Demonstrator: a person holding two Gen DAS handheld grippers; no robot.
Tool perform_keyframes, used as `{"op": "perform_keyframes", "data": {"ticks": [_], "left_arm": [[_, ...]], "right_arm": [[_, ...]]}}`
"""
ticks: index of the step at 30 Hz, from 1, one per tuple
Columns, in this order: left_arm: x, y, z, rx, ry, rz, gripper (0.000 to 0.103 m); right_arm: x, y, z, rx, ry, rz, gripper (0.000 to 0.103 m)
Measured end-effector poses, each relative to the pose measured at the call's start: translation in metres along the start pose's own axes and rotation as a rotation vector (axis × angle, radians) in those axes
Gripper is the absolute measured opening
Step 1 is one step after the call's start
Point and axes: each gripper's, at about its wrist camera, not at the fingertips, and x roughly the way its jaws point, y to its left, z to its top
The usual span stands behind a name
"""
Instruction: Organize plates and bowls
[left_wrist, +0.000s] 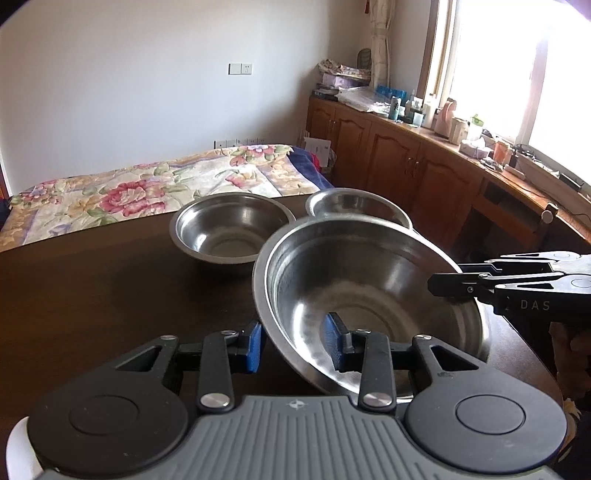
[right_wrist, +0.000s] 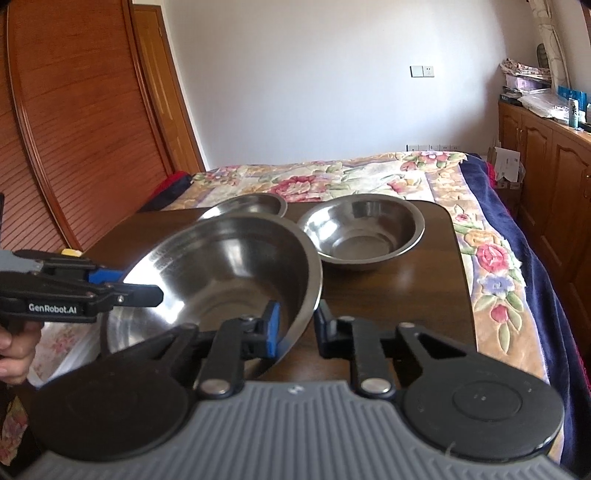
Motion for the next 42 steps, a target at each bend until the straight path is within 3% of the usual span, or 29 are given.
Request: {"op": "perform_keyframes", "data": {"ticks": [16, 42], "left_arm": [[-0.038, 0.008, -0.014, -0.004, -0.042, -0.020, 0.062], [-0.045, 0.015, -0.048, -0.022, -0.010, -0.036, 0.062]], "right_arm": [[-0.020, 0.025, -0.007, -0.016, -0.023, 0.006, 0.022], [-0.026, 0.046, -0.032, -0.025, 0.028, -0.010, 0.022]]}}
